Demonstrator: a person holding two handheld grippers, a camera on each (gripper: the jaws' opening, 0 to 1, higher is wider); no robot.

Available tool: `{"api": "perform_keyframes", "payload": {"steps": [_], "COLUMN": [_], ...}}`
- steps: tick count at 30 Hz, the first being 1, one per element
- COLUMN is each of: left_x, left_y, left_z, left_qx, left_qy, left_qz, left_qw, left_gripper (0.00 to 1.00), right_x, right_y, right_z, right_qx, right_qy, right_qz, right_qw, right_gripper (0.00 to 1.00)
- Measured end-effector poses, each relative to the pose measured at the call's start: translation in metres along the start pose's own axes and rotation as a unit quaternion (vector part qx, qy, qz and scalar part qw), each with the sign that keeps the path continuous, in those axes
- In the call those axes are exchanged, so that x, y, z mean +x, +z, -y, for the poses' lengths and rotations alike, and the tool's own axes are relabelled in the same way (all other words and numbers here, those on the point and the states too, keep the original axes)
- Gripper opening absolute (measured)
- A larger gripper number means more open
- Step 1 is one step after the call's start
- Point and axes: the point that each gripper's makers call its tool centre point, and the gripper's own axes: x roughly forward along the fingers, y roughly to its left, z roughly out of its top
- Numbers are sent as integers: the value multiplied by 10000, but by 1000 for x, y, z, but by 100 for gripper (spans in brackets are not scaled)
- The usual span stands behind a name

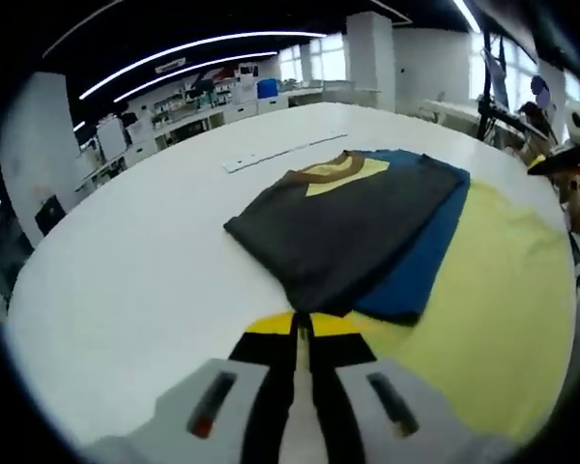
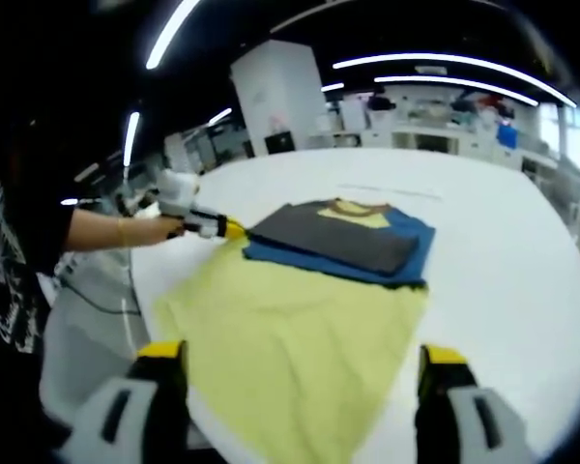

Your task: Fold the garment on the visible template until the final outline fits inside the template.

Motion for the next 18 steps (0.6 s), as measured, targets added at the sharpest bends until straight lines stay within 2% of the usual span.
{"api": "perform_keyframes", "payload": {"steps": [3, 4, 15, 18], "left_x": [3, 5, 6, 5], "left_y": [-4, -5, -7, -7], "left_z": [-8, -9, -5, -4], "left_qx": [417, 427, -48, -288], "left_qy": [202, 218, 142, 132], "left_qz": [-128, -129, -106, -73], "left_qw": [9988, 9988, 9998, 9995], "left_gripper": [1, 1, 1, 1], "right_x": [0, -1, -1, -1], "right_y": [0, 0, -4, -5], "right_z": [-1, -1, 0, -1], "right_qx": [7, 10, 36, 32], "right_qy": [-9, -14, -13, -1], "right_qz": [2, 10, -19, -40], "right_qw": [10000, 10000, 10000, 10000], "right_gripper": [99, 99, 99, 99]}}
